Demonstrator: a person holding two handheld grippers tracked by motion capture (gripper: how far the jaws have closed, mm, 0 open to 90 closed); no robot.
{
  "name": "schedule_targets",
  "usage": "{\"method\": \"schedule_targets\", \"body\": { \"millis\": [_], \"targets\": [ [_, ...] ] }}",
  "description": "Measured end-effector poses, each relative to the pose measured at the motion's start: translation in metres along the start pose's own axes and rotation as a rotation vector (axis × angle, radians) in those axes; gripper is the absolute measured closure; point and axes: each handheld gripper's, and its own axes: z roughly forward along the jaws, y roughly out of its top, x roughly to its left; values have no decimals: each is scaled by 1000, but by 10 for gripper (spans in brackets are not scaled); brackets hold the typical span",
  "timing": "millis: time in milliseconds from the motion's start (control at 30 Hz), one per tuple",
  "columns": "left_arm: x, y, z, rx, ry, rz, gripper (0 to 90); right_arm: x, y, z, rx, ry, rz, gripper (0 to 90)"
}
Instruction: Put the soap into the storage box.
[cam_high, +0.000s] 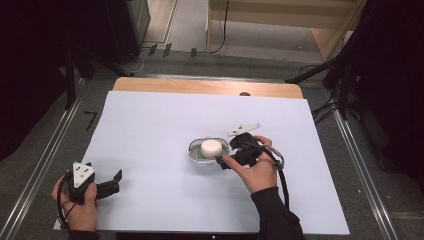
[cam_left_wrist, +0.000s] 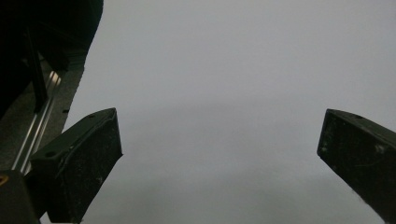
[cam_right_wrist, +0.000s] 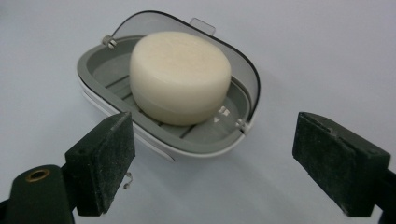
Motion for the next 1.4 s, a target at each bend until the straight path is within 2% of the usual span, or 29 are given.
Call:
{"method": "schedule_targets", "body": {
  "millis": [233, 733, 1100, 1233, 1400],
  "targets": [
    [0, 0, 0, 0, 1, 1, 2, -11, -12, -8, -11, -22, 24, 127],
    [0, 0, 0, 0, 1, 0, 2, -32, -40, -19, -8, -55, 70, 0],
    [1, 0, 0, 2, -4, -1, 2, -47, -67, -27, -17, -72, 103, 0],
    [1, 0, 0, 3, -7, -2, 2, -52, -72, -30, -5, -77, 122, 0],
    [1, 0, 0, -1, -10, -5, 2, -58, -80, -36, -25, -82, 130, 0]
  ]
}}
